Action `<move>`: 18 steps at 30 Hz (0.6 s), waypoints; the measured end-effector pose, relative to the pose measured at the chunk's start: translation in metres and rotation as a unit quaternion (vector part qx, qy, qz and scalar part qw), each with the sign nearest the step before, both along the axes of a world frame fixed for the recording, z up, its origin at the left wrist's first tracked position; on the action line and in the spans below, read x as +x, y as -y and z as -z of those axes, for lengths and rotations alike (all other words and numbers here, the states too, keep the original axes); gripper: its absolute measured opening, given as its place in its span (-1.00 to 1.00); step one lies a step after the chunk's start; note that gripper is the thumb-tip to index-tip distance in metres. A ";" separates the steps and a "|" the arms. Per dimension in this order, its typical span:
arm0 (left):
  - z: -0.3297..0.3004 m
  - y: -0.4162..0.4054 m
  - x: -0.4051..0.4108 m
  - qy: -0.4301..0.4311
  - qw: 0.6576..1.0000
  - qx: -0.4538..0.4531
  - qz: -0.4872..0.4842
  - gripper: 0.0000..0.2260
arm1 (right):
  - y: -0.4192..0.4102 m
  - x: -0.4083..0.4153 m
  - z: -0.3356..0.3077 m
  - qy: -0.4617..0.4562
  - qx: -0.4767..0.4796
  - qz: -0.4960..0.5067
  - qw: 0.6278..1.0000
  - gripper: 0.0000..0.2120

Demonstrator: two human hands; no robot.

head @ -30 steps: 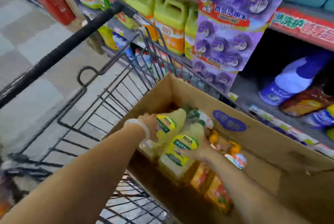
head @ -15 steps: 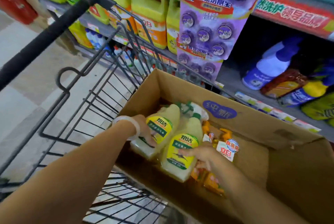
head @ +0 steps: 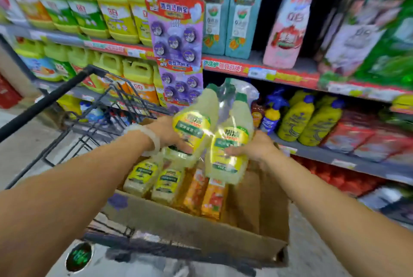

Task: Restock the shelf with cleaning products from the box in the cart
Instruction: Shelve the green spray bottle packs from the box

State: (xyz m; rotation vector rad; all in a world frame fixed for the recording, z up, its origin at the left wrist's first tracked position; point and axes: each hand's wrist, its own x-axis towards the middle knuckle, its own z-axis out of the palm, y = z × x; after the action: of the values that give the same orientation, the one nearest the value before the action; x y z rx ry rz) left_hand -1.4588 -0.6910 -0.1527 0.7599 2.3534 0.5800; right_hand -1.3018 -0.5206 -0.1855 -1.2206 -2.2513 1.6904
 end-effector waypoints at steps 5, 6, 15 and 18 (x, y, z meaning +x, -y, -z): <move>-0.071 -0.056 0.109 -0.065 0.988 0.127 0.067 -0.57 | -0.042 0.128 -0.089 -0.048 0.121 0.051 0.990 -0.45; -0.085 -0.068 0.133 -0.082 0.981 0.150 0.096 -0.59 | -0.051 0.155 -0.105 -0.056 0.141 0.062 0.986 -0.54; -0.164 -0.189 0.312 -0.096 0.920 0.334 0.179 -0.34 | -0.106 0.371 -0.212 -0.121 0.294 0.211 0.924 -0.56; -0.174 -0.232 0.362 -0.092 0.896 0.385 0.201 -0.37 | -0.125 0.427 -0.228 -0.133 0.320 0.251 0.904 -0.48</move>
State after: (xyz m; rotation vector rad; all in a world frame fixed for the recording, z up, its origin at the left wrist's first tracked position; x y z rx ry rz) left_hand -1.0968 -0.4594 0.0209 1.6626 1.9847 1.3175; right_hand -0.8744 -0.3954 0.0426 -1.1625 -1.8608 0.7769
